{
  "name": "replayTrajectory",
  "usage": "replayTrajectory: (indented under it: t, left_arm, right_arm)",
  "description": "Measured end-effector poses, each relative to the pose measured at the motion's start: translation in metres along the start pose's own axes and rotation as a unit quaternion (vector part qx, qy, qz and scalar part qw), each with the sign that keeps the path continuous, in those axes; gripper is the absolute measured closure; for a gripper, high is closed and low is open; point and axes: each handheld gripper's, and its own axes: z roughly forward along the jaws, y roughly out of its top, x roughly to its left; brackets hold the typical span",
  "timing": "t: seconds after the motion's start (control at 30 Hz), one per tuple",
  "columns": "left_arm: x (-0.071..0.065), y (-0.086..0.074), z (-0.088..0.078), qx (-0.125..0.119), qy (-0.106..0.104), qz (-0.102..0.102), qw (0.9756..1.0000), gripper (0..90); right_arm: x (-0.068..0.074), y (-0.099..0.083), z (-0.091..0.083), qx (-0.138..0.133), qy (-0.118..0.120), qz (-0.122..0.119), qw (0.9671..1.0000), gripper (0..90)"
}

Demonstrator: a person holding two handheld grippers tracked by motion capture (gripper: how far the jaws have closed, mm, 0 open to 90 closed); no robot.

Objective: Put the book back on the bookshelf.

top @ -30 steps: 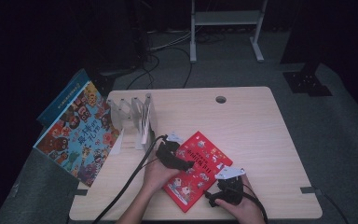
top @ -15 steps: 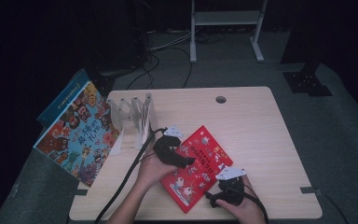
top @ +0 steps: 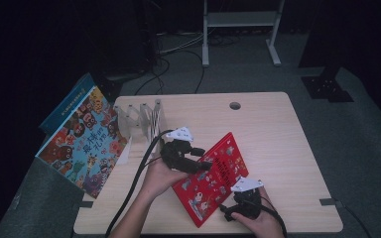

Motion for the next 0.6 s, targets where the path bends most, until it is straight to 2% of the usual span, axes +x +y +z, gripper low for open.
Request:
replayTrajectory:
  t: [0.13, 0.33, 0.37, 0.43, 0.6]
  left_arm:
    - [0.0012, 0.0003, -0.0006, 0.002, 0.003, 0.002, 1.0000, 46.5]
    - [-0.0008, 0.0023, -0.0040, -0.007, -0.017, 0.002, 0.9998, 56.4]
    - [-0.0016, 0.0029, -0.0038, 0.004, -0.022, 0.007, 0.9997, 57.7]
    - [-0.0036, 0.0008, -0.0001, 0.011, -0.040, 0.007, 0.9991, 60.3]
    - [-0.0074, -0.0020, 0.0055, 0.027, -0.043, 0.012, 0.9986, 62.3]
  right_arm:
    - [-0.0001, -0.0001, -0.0001, 0.001, -0.001, -0.002, 1.0000, 0.0]
    - [0.0003, 0.0000, -0.0001, 0.000, 0.001, -0.001, 1.0000, 0.0]
    - [0.0003, 0.0000, -0.0002, 0.001, 0.001, 0.000, 1.0000, 0.0]
    - [0.0004, 0.0003, 0.0003, 0.001, -0.001, 0.001, 1.0000, 0.0]
    - [0.0003, 0.0011, 0.0008, 0.001, -0.004, 0.004, 1.0000, 0.0]
